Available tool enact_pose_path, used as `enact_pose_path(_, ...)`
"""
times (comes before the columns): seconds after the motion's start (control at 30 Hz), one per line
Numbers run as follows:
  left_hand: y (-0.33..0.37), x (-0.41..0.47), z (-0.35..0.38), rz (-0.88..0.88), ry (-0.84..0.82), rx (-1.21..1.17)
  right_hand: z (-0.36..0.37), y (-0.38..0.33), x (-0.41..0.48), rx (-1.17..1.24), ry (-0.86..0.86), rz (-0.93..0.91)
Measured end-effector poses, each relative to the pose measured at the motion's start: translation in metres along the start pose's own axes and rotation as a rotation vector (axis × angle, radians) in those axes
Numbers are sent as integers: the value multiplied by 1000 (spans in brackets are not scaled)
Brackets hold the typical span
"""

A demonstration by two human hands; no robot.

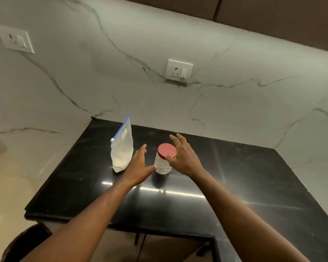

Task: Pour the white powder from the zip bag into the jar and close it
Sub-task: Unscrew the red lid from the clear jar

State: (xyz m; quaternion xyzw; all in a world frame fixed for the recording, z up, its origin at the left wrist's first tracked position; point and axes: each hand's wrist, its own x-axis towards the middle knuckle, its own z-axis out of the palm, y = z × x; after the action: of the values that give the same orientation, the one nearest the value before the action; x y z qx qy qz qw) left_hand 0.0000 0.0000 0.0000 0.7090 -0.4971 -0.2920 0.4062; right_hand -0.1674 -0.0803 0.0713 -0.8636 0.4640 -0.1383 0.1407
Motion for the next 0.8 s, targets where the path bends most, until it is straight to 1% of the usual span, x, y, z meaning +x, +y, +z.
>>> enact_pose_path(0.13, -22, 27, 19, -51, -133, 8, 22, 7, 39, -103, -170, 97)
enact_pose_path(0.2, -30, 40, 29, -50, -167, -21, 35, 8, 56, -175, -207, 112)
enact_pose_path(0.27, -35, 53, 37, -48, -194, -62, 46, 8, 66, -287, -217, 80)
enact_pose_path(0.33, -37, 66, 45, -34, -198, -50, 55, 6, 72, -377, -175, 51)
enact_pose_path(0.4, -39, 73, 52, 14, -178, -56, 59, 3, 75, -415, -154, 42)
enact_pose_path(0.57, -56, 84, 60, 64, -160, -84, 49, 2, 90, -368, -279, 108)
enact_pose_path(0.63, -63, 89, 58, 74, -192, -84, 41, 1, 95, -351, -359, 64)
enact_pose_path(0.77, -67, 94, 53, 113, -241, -108, 22, -3, 102, -385, -557, -141)
enact_pose_path(0.8, -67, 95, 52, 121, -245, -106, 17, -3, 103, -356, -598, -185)
